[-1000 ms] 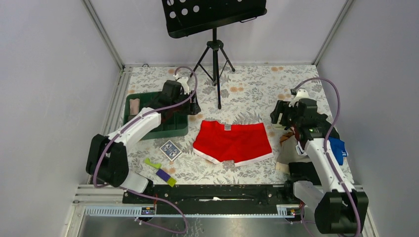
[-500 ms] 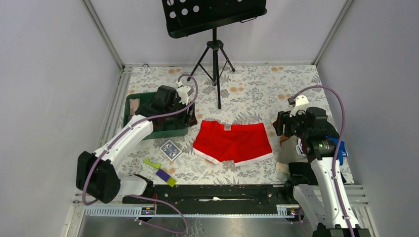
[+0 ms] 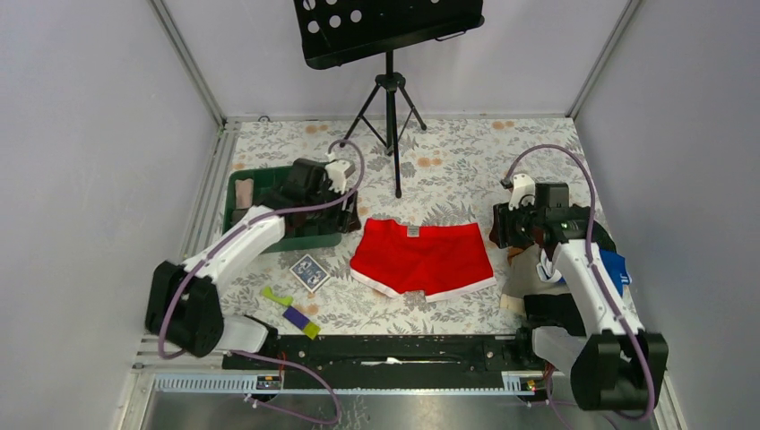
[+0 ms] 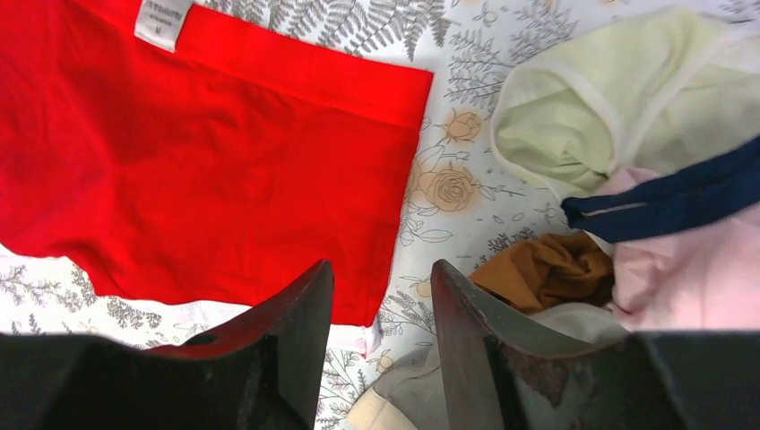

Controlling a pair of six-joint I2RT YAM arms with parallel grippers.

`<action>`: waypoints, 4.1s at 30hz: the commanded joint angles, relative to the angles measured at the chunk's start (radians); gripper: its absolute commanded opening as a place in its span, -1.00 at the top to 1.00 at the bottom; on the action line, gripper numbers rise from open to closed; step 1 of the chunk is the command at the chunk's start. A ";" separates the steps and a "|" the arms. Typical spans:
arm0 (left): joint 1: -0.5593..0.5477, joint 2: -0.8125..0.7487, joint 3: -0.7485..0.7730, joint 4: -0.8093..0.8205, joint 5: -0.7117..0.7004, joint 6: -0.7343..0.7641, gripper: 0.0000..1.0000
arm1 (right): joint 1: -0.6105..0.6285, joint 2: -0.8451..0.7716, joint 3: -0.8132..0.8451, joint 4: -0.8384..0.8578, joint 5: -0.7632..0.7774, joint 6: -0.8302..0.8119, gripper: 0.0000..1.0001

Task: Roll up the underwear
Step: Flatten out the underwear at the center of the board.

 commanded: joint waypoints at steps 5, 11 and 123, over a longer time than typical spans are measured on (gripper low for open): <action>-0.017 0.290 0.305 0.001 0.007 -0.013 -0.13 | -0.004 0.158 0.143 -0.030 -0.060 -0.046 -0.09; -0.034 0.390 0.363 0.030 -0.046 -0.080 -0.08 | -0.003 0.205 0.134 0.036 -0.084 0.115 -0.13; -0.158 0.718 0.351 0.007 -0.272 -0.046 0.83 | 0.077 0.869 0.306 0.013 0.093 0.062 0.24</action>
